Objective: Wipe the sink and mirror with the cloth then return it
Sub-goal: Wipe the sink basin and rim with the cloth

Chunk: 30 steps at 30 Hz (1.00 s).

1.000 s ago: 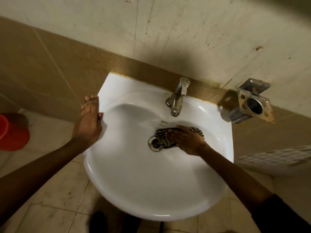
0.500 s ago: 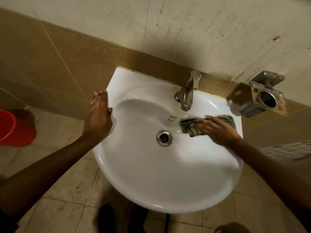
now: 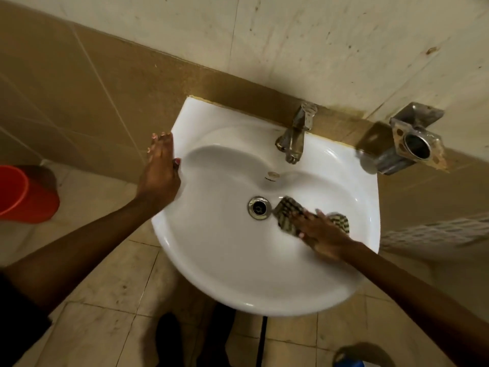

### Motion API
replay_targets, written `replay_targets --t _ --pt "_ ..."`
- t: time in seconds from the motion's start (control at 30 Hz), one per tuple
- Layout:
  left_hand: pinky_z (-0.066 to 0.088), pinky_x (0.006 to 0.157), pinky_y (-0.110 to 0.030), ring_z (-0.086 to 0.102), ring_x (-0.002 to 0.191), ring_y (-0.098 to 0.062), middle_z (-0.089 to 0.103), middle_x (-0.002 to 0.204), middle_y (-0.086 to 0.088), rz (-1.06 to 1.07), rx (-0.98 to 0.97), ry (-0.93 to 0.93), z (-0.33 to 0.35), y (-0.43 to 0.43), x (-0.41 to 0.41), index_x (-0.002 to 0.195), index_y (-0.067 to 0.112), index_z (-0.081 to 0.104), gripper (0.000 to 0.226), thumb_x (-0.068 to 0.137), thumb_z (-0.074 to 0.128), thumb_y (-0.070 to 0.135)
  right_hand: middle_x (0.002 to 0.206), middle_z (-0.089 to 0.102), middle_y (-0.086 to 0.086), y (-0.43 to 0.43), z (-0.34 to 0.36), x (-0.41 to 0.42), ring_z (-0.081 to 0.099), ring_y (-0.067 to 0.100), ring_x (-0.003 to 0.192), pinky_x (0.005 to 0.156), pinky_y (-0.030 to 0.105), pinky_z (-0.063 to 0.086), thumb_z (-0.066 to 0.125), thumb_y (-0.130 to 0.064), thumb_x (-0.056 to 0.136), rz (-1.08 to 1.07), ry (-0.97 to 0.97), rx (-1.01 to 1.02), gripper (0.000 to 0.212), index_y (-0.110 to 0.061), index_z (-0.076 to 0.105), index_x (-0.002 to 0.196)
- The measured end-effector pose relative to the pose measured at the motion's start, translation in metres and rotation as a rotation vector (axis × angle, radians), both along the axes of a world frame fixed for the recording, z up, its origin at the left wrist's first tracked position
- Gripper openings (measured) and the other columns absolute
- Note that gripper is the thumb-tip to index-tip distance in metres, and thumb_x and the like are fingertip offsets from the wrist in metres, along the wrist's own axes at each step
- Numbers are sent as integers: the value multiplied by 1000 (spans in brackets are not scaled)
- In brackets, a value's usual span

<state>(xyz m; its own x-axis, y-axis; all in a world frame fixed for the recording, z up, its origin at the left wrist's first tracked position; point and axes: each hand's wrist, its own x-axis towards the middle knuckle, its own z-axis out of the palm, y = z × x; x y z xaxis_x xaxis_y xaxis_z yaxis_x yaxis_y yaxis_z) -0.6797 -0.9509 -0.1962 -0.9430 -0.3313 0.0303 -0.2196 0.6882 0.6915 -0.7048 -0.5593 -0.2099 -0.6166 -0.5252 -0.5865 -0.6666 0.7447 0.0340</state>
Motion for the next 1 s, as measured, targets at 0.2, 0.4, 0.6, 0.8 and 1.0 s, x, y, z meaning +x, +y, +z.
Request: replay_targets --t 0.2,0.4,0.6,0.8,1.0 --pt "14 120 -45 5 148 -26 17 158 -15 22 30 -11 3 2 0 148 10 16 53 99 34 17 153 -10 -14 -149 16 89 -6 -12 136 109 10 -19 28 -20 99 -159 -650 -731 52 -25 2 144" --pt "8 117 -34 3 148 -21 15 159 -9 -20 19 -2 0 0 2 149 11 12 65 96 32 42 161 -2 4 -253 -33 32 -5 19 148 119 43 -6 30 -24 101 -589 -86 -763 59 -17 -2 150" --pt "12 117 -40 3 148 -22 14 159 -8 -15 26 -25 1 0 3 149 13 10 78 86 24 56 161 5 12 -253 -51 16 4 28 148 119 47 3 29 -30 101 -1267 284 -656 59 -9 2 149" --pt "12 117 -39 5 148 -22 13 159 -8 6 51 -25 2 2 3 149 14 9 68 94 34 44 157 8 24 -258 -25 -18 8 36 146 118 52 7 23 -27 104 -1695 74 -675 54 5 13 145" --pt "13 118 -39 5 148 -21 14 159 -9 -22 79 10 -1 1 2 149 13 11 64 96 32 41 162 4 4 -268 -15 77 0 21 148 120 45 1 26 -31 102 -631 -212 -775 53 -20 7 150"
